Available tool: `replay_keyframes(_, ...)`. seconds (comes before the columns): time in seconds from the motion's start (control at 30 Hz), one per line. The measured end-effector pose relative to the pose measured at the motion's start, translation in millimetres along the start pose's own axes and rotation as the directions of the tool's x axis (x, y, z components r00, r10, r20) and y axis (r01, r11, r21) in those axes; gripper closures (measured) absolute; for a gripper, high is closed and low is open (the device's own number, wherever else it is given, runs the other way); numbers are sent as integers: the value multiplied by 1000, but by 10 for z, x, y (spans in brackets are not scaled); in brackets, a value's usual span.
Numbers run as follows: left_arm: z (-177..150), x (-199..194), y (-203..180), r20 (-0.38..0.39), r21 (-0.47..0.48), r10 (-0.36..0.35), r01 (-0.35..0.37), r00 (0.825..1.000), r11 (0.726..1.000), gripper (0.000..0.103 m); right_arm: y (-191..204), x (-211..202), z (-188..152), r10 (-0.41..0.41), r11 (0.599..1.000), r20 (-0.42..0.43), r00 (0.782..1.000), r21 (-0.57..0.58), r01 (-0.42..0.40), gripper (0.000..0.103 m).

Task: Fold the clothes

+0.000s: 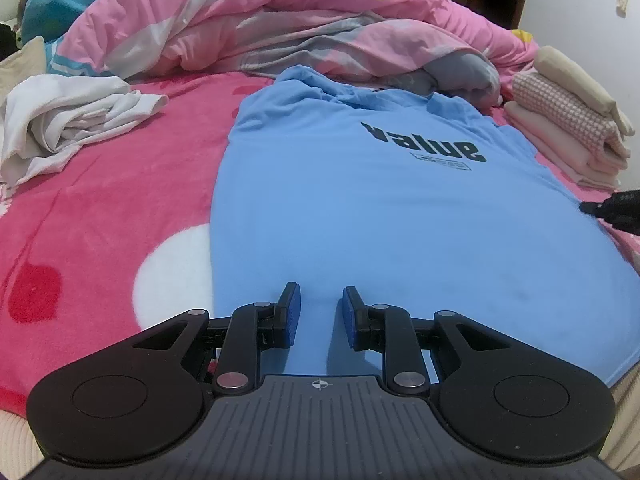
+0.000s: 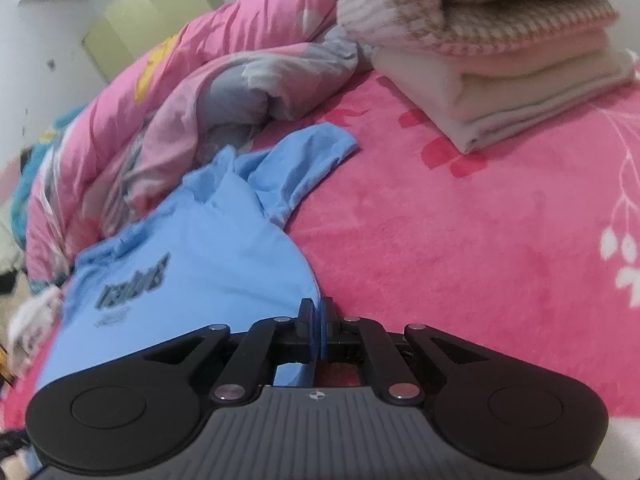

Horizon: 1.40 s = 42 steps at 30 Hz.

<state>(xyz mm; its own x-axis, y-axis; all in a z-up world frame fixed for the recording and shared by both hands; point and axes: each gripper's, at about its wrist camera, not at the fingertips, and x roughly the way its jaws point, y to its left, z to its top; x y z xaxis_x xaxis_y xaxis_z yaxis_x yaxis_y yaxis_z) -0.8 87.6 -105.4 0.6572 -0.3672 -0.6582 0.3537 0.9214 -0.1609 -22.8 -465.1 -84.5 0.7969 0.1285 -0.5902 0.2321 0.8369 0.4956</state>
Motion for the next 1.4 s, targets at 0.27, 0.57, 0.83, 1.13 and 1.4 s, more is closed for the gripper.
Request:
replay_keyframes(0.27, -10, -1, 5, 7, -7, -1, 1, 1000, 1000, 80, -44, -606, -217, 81, 995, -18, 997, 52, -80, 67)
replay_keyframes(0.57, -19, 2, 2, 12, -12, 4, -4, 1000, 1000, 80, -20, -952, -724, 76, 997, -81, 994, -12, -77, 71)
replay_keyframes(0.83, -38, -2, -4, 22, -13, 11, -11, 1000, 1000, 80, 79, -1113, -813, -38, 993, -12, 999, -115, 37, 101)
replay_keyframes(1.13, 89, -80, 69, -11, -43, -22, 21, 1000, 999, 80, 94, -1239, -735, -67, 994, 58, 996, -80, 71, 95)
replay_keyframes(1.4, 574, -68, -93, 66, 24, -108, 107, 992, 994, 76, 196, -1082, -118, 45, 999, 91, 995, 10, -46, 64)
